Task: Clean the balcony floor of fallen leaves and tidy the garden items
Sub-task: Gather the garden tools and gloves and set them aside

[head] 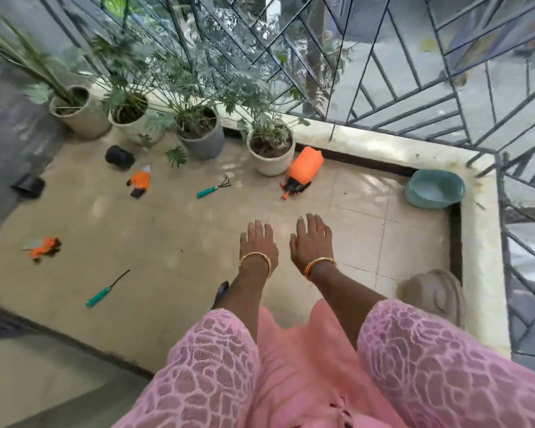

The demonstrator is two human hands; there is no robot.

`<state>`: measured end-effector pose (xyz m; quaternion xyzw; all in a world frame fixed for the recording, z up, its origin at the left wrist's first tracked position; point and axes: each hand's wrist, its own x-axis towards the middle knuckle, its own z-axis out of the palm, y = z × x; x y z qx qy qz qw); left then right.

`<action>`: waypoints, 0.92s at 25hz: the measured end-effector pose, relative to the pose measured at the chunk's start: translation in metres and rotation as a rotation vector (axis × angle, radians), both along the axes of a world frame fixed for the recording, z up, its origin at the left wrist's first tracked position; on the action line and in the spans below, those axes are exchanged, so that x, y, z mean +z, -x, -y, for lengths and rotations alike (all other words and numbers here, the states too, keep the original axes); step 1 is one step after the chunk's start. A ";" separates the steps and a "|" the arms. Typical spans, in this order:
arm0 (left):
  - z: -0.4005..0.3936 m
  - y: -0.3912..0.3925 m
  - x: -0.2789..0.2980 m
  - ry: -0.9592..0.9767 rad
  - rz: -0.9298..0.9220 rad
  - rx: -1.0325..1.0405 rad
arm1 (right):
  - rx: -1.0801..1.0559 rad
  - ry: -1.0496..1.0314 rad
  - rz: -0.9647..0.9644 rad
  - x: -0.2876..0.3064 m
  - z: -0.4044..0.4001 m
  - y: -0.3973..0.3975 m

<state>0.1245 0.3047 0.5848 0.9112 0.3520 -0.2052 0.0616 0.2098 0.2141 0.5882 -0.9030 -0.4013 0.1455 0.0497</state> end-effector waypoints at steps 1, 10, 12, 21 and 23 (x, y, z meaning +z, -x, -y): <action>-0.011 0.001 -0.002 -0.008 -0.003 -0.007 | 0.003 -0.009 -0.003 -0.001 -0.011 0.001; -0.109 -0.099 -0.036 0.058 -0.067 0.004 | 0.040 0.083 -0.060 -0.034 -0.112 -0.099; -0.128 -0.131 -0.044 0.119 -0.075 0.046 | 0.024 0.130 -0.082 -0.043 -0.128 -0.136; -0.220 -0.271 -0.140 0.340 0.019 0.137 | -0.080 0.271 -0.193 -0.147 -0.212 -0.271; -0.239 -0.291 -0.188 0.444 0.016 0.226 | -0.179 0.277 -0.258 -0.195 -0.234 -0.289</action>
